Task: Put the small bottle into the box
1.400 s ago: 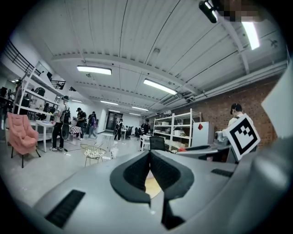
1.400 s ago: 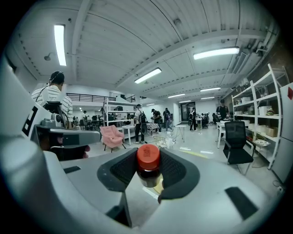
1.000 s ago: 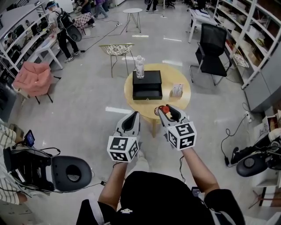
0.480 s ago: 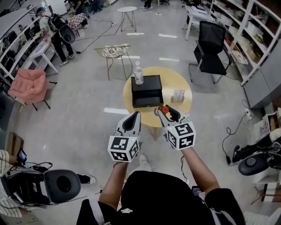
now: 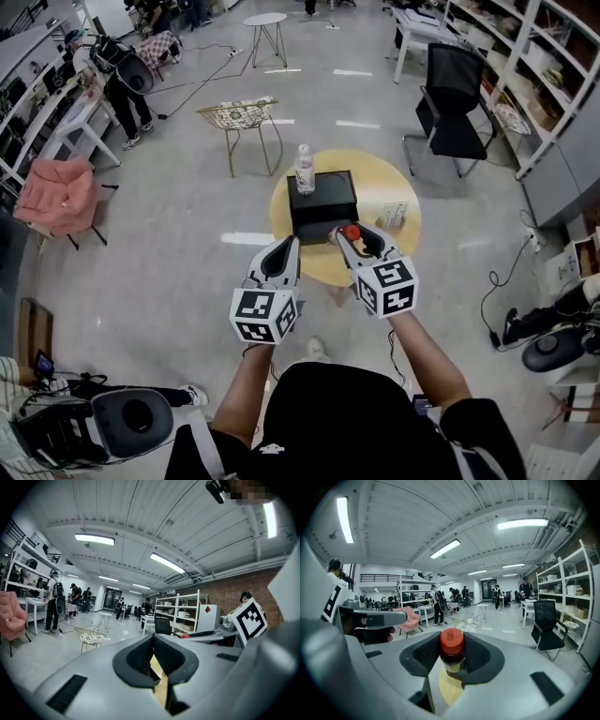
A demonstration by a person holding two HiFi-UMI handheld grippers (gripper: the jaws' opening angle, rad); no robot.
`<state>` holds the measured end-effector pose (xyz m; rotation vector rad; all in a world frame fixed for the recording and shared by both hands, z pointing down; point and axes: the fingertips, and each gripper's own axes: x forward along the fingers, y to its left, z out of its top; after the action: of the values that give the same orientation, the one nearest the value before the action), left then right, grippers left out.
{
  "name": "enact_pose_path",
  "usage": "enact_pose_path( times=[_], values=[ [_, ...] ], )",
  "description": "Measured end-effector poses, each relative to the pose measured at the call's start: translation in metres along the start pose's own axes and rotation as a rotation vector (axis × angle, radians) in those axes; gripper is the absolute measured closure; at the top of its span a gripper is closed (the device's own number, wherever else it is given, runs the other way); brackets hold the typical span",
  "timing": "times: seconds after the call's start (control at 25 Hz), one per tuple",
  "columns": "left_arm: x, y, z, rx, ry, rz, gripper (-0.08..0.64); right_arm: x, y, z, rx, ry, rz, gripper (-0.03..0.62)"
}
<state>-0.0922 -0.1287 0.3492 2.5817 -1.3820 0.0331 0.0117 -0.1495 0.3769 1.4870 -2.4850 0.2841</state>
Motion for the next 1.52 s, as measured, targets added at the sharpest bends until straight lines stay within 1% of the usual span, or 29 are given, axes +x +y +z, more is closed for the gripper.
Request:
enact_pose_path(
  times=[0.24,0.52,0.72,0.88,1.12,1.52],
  values=[
    [0.017,0.020,-0.008,-0.006,0.002,-0.024,0.549,0.026,-0.006,-0.006,0.014,0.007,-0.023,0.453],
    [0.018,0.048,-0.013,-0.027,0.010,-0.035,0.548,0.047,0.004,-0.012,0.037,0.023,-0.039,0.453],
    [0.019,0.047,-0.023,-0.041,0.010,-0.050,0.549,0.050,0.009,-0.024,0.030,0.039,-0.038,0.453],
    [0.023,0.037,-0.034,-0.054,0.022,-0.056,0.549,0.046,0.002,-0.029,0.030,0.041,-0.037,0.453],
    [0.032,0.035,-0.042,-0.061,0.033,-0.053,0.549,0.048,-0.008,-0.034,0.035,0.045,-0.036,0.453],
    [0.070,0.053,-0.055,-0.072,0.079,-0.032,0.548,0.083,-0.034,-0.040,0.062,0.064,-0.008,0.453]
  ],
)
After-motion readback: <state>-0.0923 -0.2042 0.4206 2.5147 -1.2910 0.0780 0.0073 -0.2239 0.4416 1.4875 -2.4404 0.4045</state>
